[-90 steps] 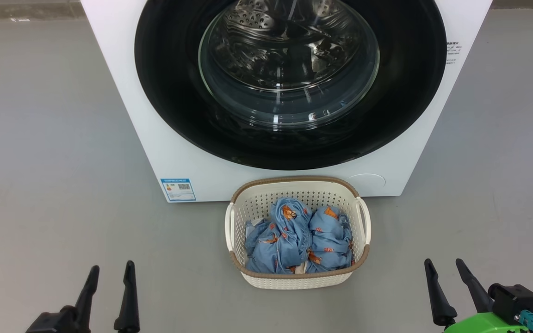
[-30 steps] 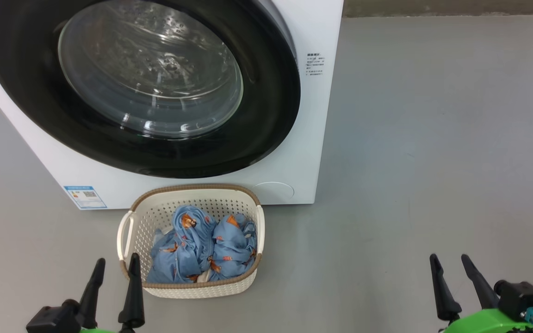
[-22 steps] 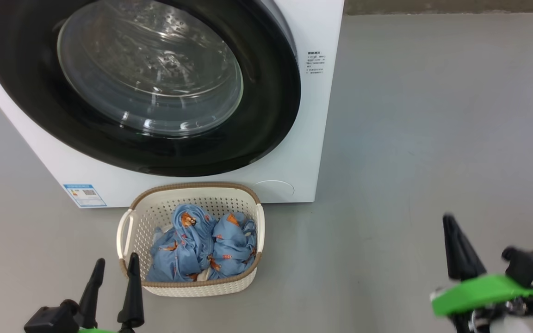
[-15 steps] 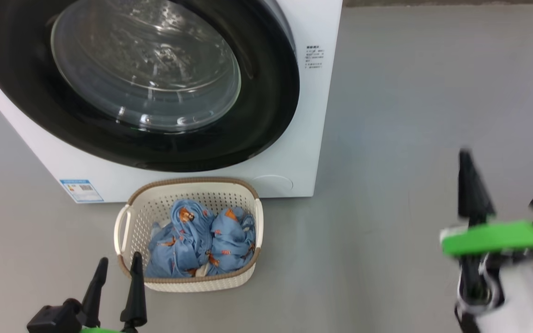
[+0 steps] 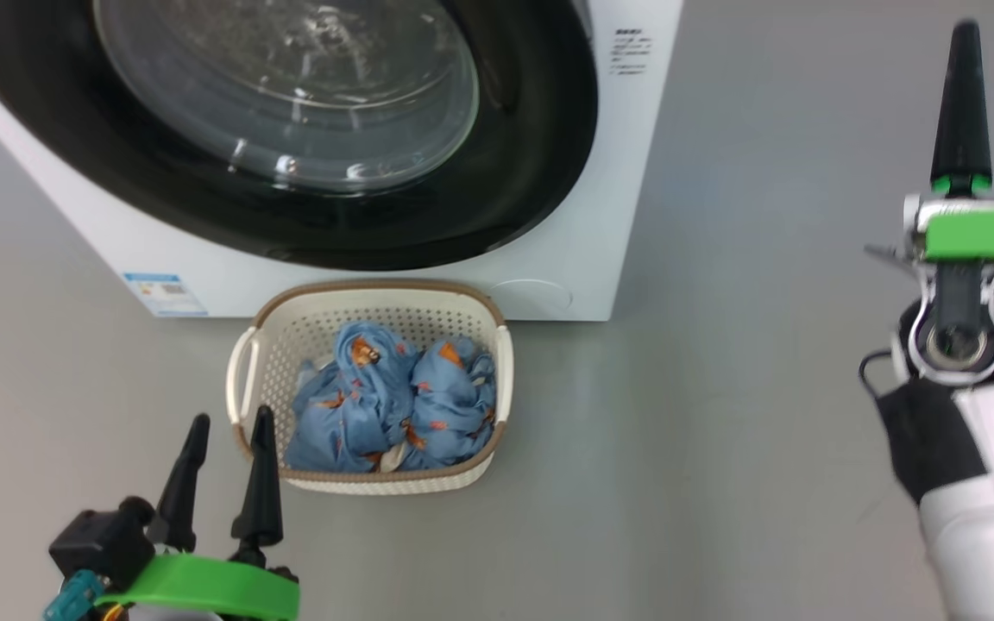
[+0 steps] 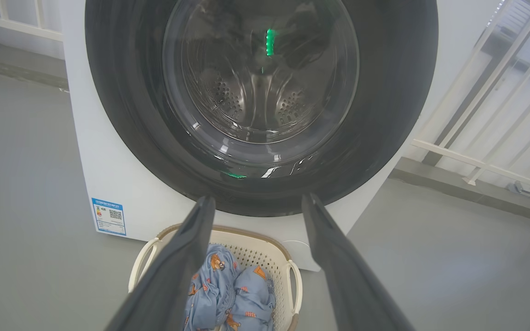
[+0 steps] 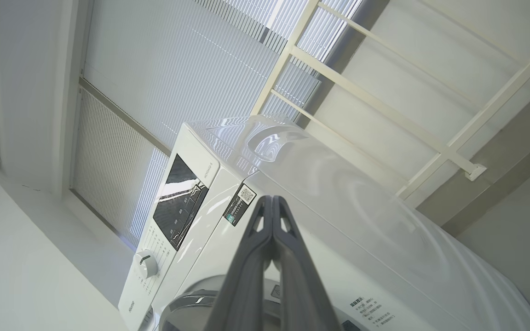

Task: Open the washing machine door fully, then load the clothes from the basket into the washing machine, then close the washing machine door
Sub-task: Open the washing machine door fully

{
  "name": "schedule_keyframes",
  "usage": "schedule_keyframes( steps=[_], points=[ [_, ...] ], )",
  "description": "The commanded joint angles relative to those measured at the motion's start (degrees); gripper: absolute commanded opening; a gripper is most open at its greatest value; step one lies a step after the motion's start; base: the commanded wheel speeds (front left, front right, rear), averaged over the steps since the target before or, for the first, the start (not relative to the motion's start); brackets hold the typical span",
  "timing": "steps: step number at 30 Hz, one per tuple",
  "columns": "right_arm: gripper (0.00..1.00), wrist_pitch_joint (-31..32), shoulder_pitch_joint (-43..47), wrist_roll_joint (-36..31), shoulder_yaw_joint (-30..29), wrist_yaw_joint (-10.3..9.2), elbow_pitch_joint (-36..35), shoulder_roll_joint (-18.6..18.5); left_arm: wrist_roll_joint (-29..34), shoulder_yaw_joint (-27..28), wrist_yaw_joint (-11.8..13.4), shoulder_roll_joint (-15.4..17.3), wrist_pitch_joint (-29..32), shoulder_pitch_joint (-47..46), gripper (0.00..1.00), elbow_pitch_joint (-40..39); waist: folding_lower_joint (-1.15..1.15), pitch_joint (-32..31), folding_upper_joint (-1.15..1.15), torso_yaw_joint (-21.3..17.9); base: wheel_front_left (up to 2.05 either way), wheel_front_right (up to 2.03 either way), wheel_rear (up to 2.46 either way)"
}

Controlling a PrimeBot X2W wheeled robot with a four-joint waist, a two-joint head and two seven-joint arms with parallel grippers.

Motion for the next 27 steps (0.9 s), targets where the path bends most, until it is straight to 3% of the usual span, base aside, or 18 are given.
schedule_keyframes(
  steps=[1,7,12,21,27],
  points=[
    [0.00,0.1,-3.3,3.8,2.7,0.09,0.1,-1.2,-0.8,1.5,-0.1,0.5,-0.4,-2.6,1.00,-1.3,0.00,1.1,0.00,1.3,0.00,0.00,0.00],
    [0.00,9.2,-10.2,15.9,6.1,0.09,7.0,-5.3,-2.1,0.8,-0.1,0.5,-0.4,-4.1,1.00,-1.0,0.00,2.7,0.00,3.7,0.00,0.00,0.00],
    [0.00,17.3,-15.6,22.3,6.6,0.09,10.8,-7.5,-2.9,0.2,-0.1,0.5,-0.4,-5.3,1.00,-1.0,0.00,4.9,0.00,5.5,0.00,0.00,0.00],
    [0.00,31.2,-21.7,27.1,7.9,0.09,17.0,-10.2,-3.9,-0.6,-0.1,0.5,-0.4,-6.8,1.00,-1.2,0.00,7.9,0.00,7.6,0.00,0.00,0.00],
    [0.00,37.1,-25.8,28.2,8.4,0.09,20.5,-10.9,-4.6,-1.2,-0.1,0.5,-0.4,-8.0,1.00,-1.6,0.00,10.4,0.00,8.2,0.00,0.00,0.00]
  ],
)
